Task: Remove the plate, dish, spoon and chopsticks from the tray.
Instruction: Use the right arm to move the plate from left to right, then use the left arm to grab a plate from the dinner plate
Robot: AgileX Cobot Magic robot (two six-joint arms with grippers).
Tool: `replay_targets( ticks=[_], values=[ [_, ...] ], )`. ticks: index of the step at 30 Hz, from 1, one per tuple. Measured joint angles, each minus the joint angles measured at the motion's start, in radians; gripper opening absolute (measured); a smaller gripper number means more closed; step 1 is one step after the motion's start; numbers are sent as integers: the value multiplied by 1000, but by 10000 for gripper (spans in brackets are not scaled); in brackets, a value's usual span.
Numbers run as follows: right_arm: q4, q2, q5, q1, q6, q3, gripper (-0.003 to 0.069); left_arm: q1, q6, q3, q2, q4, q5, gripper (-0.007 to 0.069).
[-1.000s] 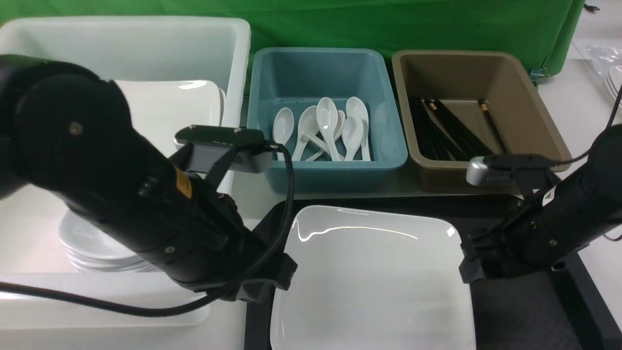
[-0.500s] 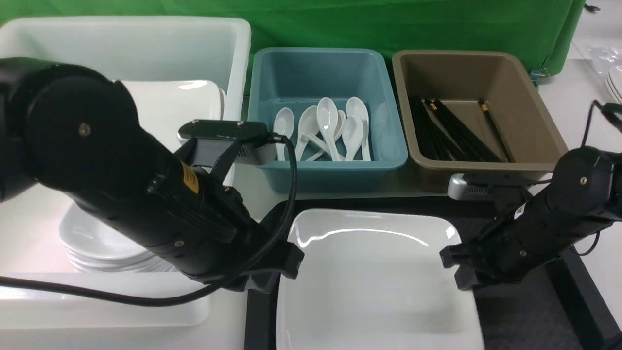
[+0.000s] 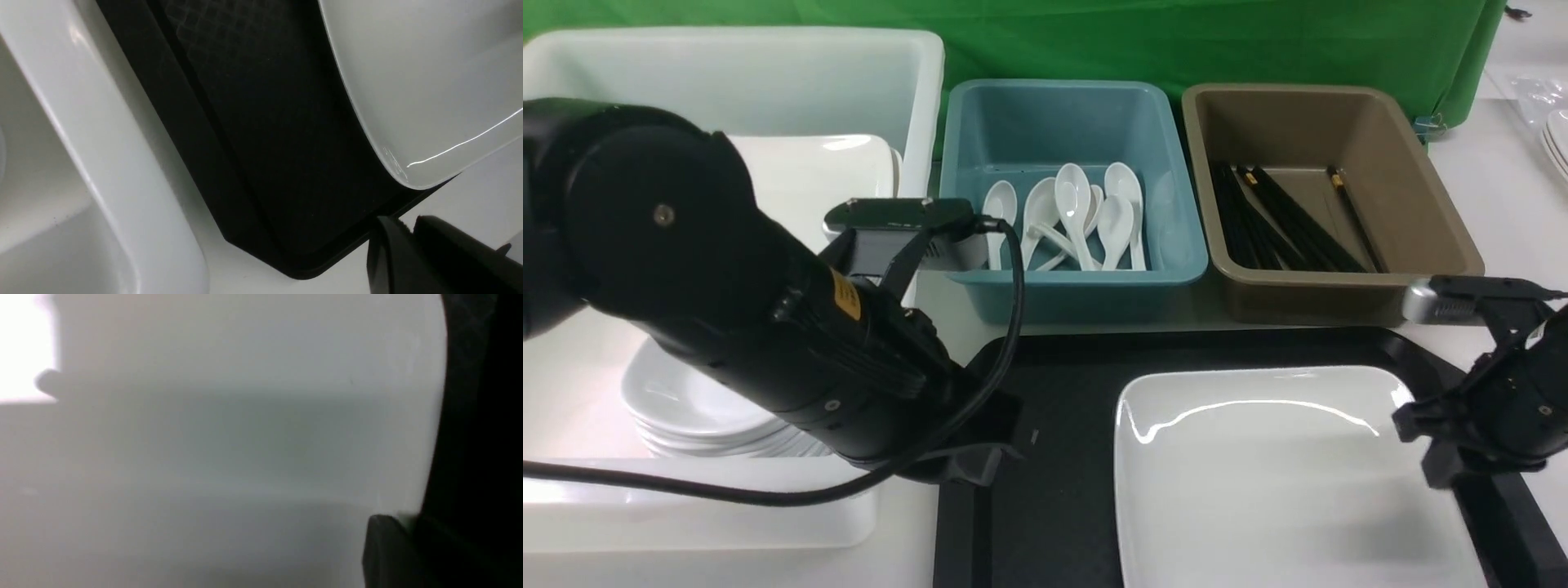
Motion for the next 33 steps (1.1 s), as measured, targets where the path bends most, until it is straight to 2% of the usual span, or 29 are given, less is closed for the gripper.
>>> replay_targets(
  ticks=[4,7,10,12,15,19,24,33],
  values=[
    [-16,-4,44,-1,0,-1,366,0,0,-11,14,-3,-19,54],
    [-20,-31,150,-1,-5,-14,432,0,0,-72,68,-4,-10,54],
    [-20,-88,218,-1,-7,-24,411,0,0,-142,136,-4,-4,54],
    [-20,-186,250,-1,-7,-27,334,0,0,-239,225,-4,-2,54],
    [-20,-293,265,-1,-7,-29,255,0,0,-327,315,-11,1,58],
    [-20,-456,289,-1,-7,-29,197,0,0,-464,459,-13,2,85],
    [-20,-611,301,-1,-7,-22,197,0,3,-610,619,6,13,188],
    [-20,-708,304,-1,-7,26,216,0,18,-752,842,58,12,483]
  ],
)
